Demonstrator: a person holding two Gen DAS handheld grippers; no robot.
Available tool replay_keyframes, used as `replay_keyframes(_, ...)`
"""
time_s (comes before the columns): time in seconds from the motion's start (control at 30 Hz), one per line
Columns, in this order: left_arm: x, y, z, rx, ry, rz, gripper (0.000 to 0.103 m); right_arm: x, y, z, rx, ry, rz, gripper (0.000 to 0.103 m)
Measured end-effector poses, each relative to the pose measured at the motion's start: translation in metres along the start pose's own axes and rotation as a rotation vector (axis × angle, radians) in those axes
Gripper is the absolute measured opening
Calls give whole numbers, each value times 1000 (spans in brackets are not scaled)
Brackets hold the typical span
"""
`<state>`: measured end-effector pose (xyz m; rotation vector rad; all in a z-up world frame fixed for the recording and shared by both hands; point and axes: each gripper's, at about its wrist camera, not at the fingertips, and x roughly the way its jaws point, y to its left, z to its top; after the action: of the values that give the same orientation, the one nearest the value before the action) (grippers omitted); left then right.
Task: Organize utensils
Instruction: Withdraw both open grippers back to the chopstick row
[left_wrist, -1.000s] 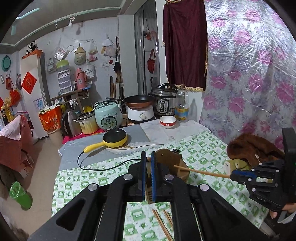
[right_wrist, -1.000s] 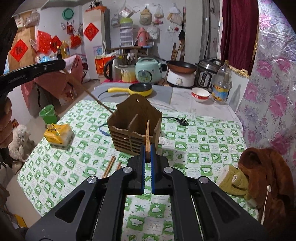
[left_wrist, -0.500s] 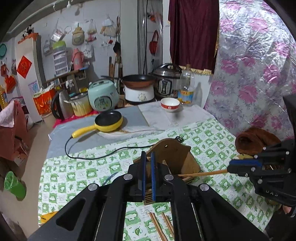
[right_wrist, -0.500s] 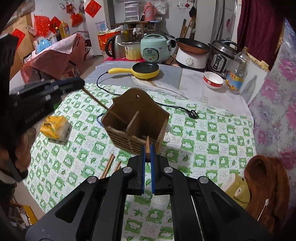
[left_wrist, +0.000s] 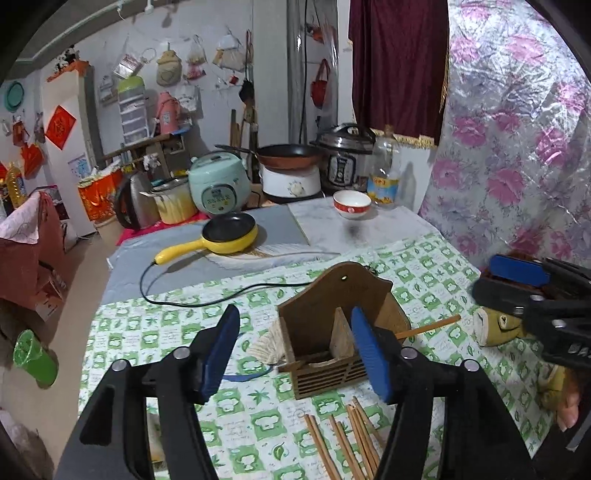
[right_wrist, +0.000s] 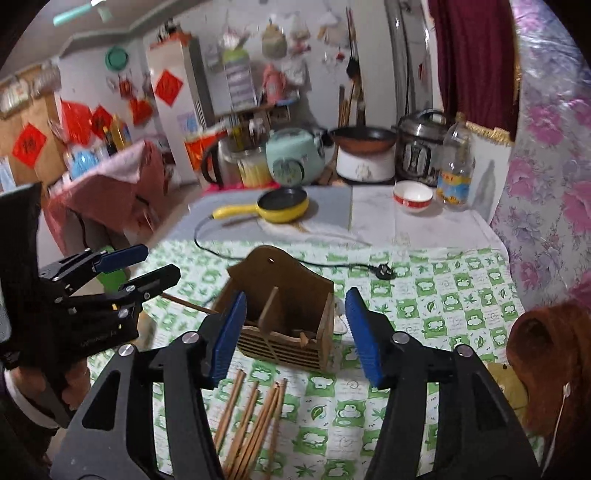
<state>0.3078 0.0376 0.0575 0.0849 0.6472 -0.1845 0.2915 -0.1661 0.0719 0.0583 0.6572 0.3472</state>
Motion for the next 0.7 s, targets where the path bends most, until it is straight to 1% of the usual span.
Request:
replay_keyframes(0.17,-37,7,-18,-18,-34,-8,66,-48,-4,-29,-3,-77,-10,62)
replay_keyframes(0.23,-50,7,-36,-28,-30,-10,67,-60,-3,-44,-9,-95,-29,67)
replay_keyframes(0.3,-57,5,-52,-35,-20,-10,68,-69,-2,-68,-21,-106,-66,77)
replay_keyframes(0.33,-60,4,-67,-41,-5,-8,69,-71,-1,-77,-32,-106,-84,78)
replay_keyframes(0.37,-61,2,-80,-46,12,-5,69,-72,2,-95,-48,-105,-105,81)
replay_keyframes(0.43,-58,-2,-109,-51,60,-4,70,-71,3,-117,-53,-91,-119,82)
replay_keyframes(0.53,-49,-6,-151,-76,143,-7,70,-60,2,-156,-40,-45,-138,82)
replay_keyframes(0.6,-40,-8,-178,-107,202,-9,70,-50,3,-180,-25,11,-138,82)
replay_keyframes(0.7,-33,-8,-203,-132,240,1,70,-41,7,-205,-34,52,-149,82)
